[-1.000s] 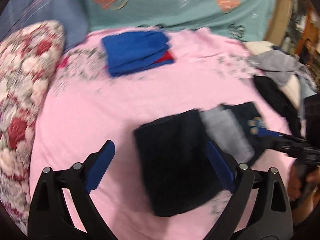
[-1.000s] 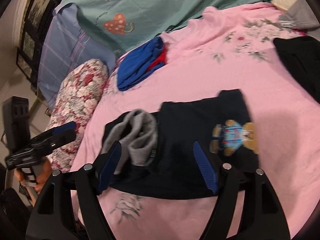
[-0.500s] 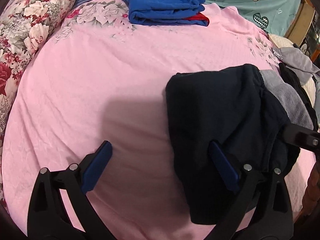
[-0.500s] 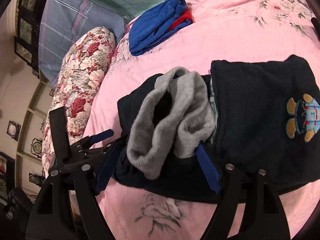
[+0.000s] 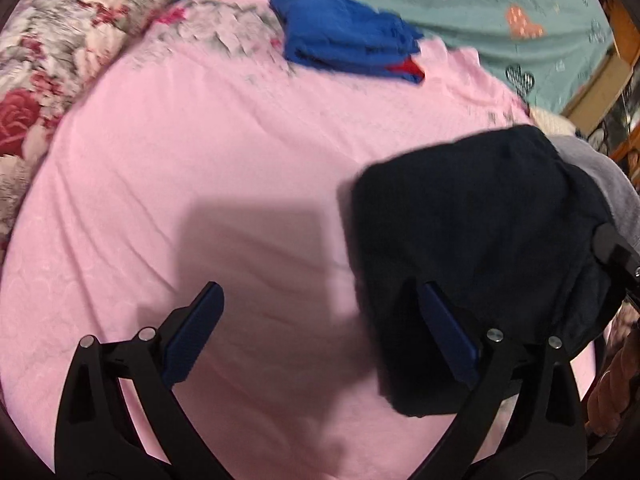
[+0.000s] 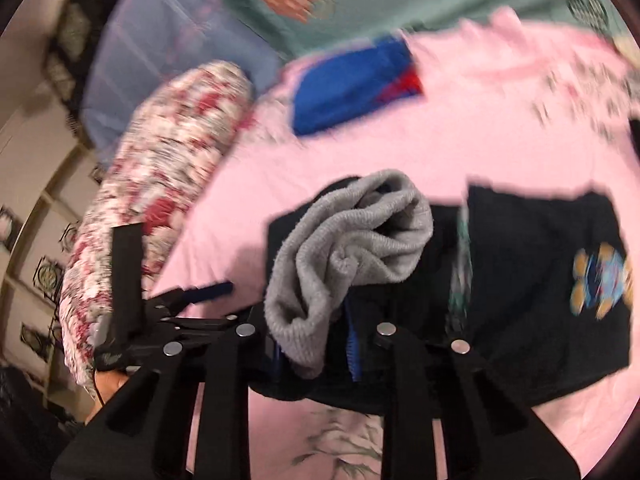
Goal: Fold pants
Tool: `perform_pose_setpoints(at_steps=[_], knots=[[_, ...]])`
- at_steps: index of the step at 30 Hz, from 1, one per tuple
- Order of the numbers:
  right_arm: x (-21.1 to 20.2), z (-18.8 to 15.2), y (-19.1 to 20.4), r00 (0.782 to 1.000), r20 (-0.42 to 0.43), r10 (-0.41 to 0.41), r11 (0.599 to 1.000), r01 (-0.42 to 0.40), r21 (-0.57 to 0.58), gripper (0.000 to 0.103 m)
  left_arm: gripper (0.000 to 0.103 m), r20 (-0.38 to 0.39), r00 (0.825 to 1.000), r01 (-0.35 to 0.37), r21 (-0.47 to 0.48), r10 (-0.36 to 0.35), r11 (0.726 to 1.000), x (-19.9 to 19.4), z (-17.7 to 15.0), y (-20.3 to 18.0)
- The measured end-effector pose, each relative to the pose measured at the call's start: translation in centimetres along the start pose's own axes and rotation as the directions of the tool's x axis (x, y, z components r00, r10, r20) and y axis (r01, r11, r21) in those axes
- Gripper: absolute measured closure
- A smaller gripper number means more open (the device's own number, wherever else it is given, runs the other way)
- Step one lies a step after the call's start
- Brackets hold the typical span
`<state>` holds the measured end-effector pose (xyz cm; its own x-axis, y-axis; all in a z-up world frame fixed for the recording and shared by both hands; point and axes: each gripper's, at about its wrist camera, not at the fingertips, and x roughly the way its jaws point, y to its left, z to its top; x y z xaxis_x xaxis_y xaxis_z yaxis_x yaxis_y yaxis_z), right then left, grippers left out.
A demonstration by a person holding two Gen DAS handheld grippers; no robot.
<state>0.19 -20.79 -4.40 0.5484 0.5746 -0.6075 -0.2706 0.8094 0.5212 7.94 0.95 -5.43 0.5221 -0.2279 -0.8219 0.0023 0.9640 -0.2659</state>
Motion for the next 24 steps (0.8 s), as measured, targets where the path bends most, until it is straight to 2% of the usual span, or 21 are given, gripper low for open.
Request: perform_pose_setpoints(at_steps=[4,6,8,10,12,14,15,17,18,20,21,23,24], knots=[[-4.3,1.7,0.5,0.989,0.138,0.051,0.997,-0.043,-0.059,0.079,0.004,0.063,0.998,-0.003,0.023,0.002,1.0,-2.4,1.1,-1.3],[-7.1,2.2,-0.4,0.977,0.207,0.048,0.996,-0.033,-0.077,0.079,0.004,0.064,0.998,-0.007,0.056,0.003,0.998,-2.2,1.5,-2.6],[-9.3,2.4,-2.4,0.974,0.225,0.008,0.996,0.011,-0.083,0.078,0.004,0.041,0.999,-0.016,0.101,0.012,0.995,-1.0,1.7,-4.6],[-10.1,2.2,-5.6,0.975,0.214,-0.063,0.998,0.068,-0.015,0.077,0.004,-0.001,1.0,0.0,0.145,0.0,0.989,0.9,1.6,-6.9],[-10.2,1.4,-10.7,0.962,0.193,-0.192,0.979,0.175,0.102,0.077,0.004,-0.044,0.999,0.014,0.184,-0.006,0.983,2.7,1.5,-9.0],[-9.0,0.4,-14.8,0.964,0.118,-0.238,0.956,0.211,0.206,0.077,0.004,-0.085,0.996,0.024,0.226,-0.005,0.974,4.6,1.2,-11.3],[-7.7,-0.5,-16.9,0.972,0.045,-0.231,0.944,0.212,0.252,0.076,0.004,-0.098,0.995,0.027,0.239,-0.003,0.971,5.2,1.2,-11.9],[-6.2,-1.8,-18.2,0.978,-0.028,-0.209,0.946,0.209,0.249,0.063,0.004,-0.131,0.991,0.02,0.269,0.016,0.963,6.6,1.2,-13.2],[-6.3,-2.0,-18.2,0.981,-0.027,-0.193,0.951,0.193,0.243,0.059,0.004,-0.143,0.989,0.007,0.272,0.034,0.962,7.1,1.2,-13.4],[-7.2,-1.9,-18.3,0.985,-0.021,-0.172,0.956,0.172,0.239,0.048,0.004,-0.149,0.989,0.02,0.252,0.019,0.967,7.1,1.4,-13.1],[-7.6,-1.6,-18.1,0.982,-0.02,-0.188,0.954,0.187,0.235,0.042,0.004,-0.144,0.99,0.027,0.237,0.008,0.971,6.8,1.6,-12.8],[-9.1,-1.1,-17.8,0.976,0.027,-0.216,0.953,0.205,0.222,0.03,0.004,-0.123,0.992,0.011,0.21,0.016,0.978,6.3,2.4,-12.4],[-9.8,-1.0,-17.7,0.974,0.056,-0.219,0.954,0.202,0.219,0.028,0.004,-0.111,0.994,0.002,0.196,0.02,0.981,6.0,2.8,-12.1]])
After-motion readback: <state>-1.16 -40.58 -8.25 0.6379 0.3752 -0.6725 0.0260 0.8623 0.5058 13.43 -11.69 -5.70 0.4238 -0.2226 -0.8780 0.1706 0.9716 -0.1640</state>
